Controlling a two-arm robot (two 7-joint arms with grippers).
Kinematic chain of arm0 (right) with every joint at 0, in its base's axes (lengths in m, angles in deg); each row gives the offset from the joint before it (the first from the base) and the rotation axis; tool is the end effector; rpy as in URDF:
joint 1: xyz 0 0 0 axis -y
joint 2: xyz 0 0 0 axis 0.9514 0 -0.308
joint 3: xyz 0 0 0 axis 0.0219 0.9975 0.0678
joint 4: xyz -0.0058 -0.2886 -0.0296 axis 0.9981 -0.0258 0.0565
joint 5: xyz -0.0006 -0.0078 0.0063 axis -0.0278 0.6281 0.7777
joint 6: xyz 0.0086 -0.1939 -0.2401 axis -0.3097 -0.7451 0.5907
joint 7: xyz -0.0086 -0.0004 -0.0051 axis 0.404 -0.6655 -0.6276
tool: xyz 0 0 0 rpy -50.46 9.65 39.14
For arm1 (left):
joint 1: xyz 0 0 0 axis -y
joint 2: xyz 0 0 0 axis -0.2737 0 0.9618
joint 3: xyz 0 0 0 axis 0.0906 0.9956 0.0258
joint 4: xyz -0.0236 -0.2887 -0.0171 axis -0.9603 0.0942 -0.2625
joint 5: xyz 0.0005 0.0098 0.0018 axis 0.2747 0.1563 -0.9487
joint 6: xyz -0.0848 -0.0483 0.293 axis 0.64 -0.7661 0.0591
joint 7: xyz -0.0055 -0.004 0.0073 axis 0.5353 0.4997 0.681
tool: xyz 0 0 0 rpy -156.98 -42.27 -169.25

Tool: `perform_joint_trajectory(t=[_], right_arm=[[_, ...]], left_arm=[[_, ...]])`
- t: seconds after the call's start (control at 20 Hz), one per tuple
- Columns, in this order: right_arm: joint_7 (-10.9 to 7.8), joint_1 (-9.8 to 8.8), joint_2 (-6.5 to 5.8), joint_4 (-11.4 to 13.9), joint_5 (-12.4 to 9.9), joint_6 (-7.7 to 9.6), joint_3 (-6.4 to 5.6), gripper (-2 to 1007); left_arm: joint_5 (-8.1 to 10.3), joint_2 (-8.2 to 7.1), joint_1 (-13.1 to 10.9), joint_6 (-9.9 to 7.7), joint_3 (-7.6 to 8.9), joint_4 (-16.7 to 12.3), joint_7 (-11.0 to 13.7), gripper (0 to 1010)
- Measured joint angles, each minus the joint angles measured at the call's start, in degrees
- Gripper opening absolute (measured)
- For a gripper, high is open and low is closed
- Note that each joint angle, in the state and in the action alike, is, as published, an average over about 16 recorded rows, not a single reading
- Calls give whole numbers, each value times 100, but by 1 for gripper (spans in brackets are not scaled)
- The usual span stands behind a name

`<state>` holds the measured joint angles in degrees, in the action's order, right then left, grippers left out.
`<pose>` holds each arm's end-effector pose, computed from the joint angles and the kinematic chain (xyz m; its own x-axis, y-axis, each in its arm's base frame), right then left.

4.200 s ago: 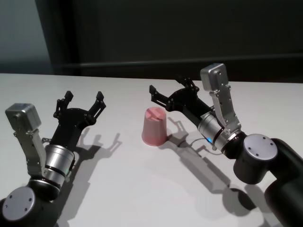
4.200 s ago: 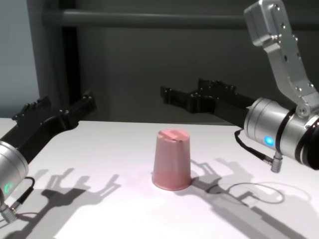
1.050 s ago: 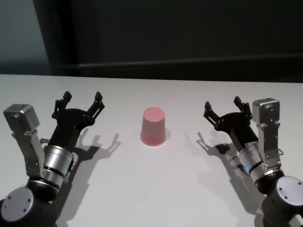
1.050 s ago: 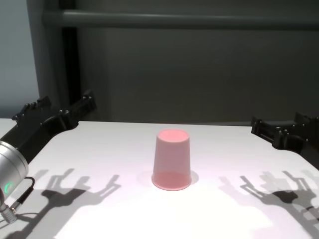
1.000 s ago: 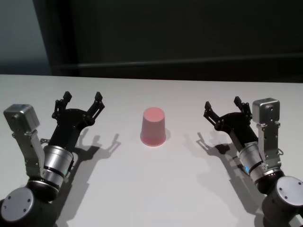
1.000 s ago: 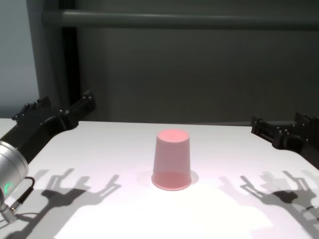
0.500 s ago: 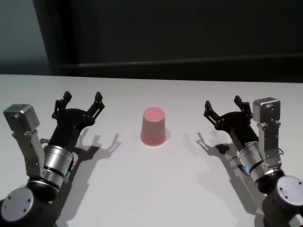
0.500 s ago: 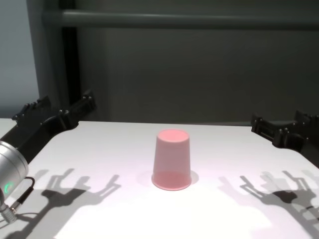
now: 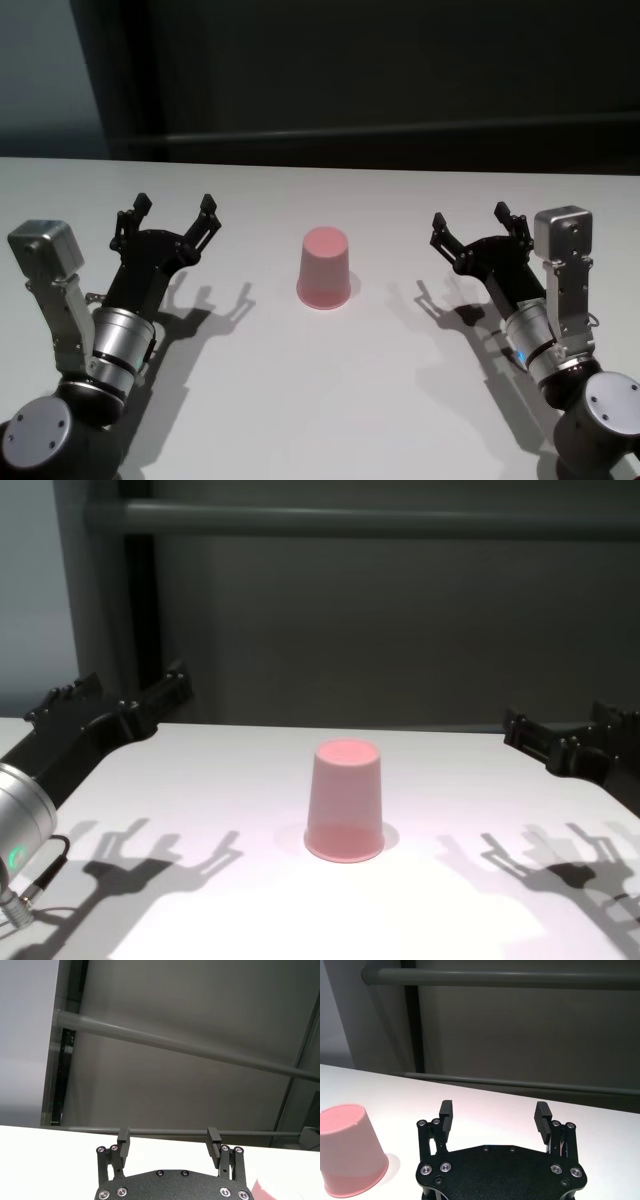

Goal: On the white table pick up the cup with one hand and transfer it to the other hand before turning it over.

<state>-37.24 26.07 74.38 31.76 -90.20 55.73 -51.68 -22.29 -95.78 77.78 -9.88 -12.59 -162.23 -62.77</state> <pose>0.3564 0.0203 -0.3231 0.2484 -0.9682 -0.0280 0.9661 0.2456 0.0793 0.3386 0.0021 -0.3316 0.2904 0.9411 -0.1731 -0.9515 0.2649 -0.1563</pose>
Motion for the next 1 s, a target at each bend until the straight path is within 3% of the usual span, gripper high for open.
perform_joint_trajectory(t=[1.0], right_arm=[[0,-1,-4,7,-9,-6,2,1002]], left_arm=[[0,0,0,0,0,0,0,1003]])
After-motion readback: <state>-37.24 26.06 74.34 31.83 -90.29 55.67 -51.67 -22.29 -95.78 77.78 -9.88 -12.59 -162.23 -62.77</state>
